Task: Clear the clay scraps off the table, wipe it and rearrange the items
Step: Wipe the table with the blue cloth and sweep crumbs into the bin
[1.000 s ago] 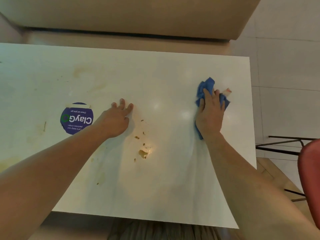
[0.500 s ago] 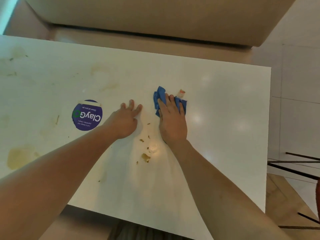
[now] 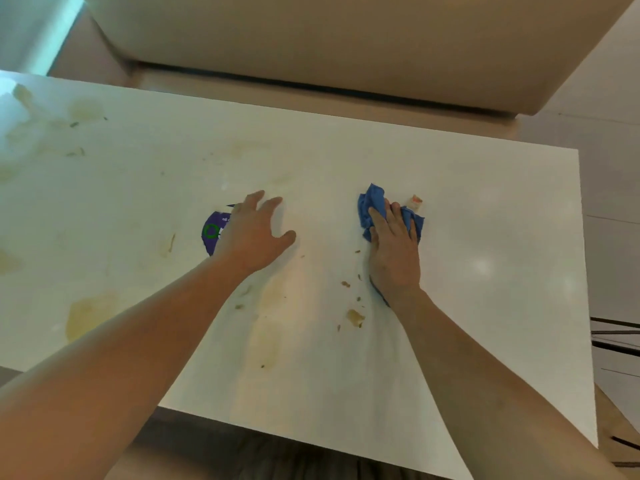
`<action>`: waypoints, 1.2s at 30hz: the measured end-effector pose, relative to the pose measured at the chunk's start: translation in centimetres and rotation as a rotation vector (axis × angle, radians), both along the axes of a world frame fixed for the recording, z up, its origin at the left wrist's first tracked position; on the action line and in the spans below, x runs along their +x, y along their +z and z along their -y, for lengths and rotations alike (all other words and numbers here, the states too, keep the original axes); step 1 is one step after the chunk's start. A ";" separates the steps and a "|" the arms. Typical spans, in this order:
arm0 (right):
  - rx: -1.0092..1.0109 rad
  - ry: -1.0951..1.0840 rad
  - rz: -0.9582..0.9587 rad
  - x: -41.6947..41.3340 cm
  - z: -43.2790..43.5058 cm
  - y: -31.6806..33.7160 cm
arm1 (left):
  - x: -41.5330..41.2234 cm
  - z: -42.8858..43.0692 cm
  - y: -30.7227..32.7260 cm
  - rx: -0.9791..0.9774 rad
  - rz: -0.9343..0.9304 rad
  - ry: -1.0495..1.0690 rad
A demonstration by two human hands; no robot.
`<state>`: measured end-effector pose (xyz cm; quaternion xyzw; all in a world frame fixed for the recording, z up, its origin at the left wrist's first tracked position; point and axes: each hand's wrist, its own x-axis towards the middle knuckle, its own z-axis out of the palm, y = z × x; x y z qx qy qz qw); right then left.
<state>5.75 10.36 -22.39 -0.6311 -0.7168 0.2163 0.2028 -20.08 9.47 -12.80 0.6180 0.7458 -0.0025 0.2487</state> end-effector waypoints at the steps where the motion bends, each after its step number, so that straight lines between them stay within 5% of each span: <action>1: 0.011 -0.044 -0.001 -0.8 0.2 -0.1 | -1.8 0.3 0.2 0.003 -0.029 0.049; 7: 0.000 0.005 -0.051 -9.8 2.6 -0.1 | -10.5 1.9 -0.4 -0.237 -0.085 0.125; 18: -0.172 0.245 -0.050 -16.6 10.7 -0.4 | -12.7 2.4 -1.0 -0.184 -0.101 -0.003; 22: -0.157 0.030 -0.282 -16.0 10.4 1.9 | -13.4 3.3 -1.1 -0.192 -0.112 -0.050; 26: -0.111 -0.069 -0.229 -14.7 6.8 2.4 | -13.1 3.1 -0.9 -0.204 -0.145 -0.052; 31: -0.125 0.003 -0.078 -16.1 4.7 -0.1 | -13.1 2.7 -1.7 -0.133 -0.149 -0.028; 36: -0.187 0.260 -0.174 -19.4 10.4 1.8 | -12.9 2.6 -1.8 -0.159 -0.175 -0.041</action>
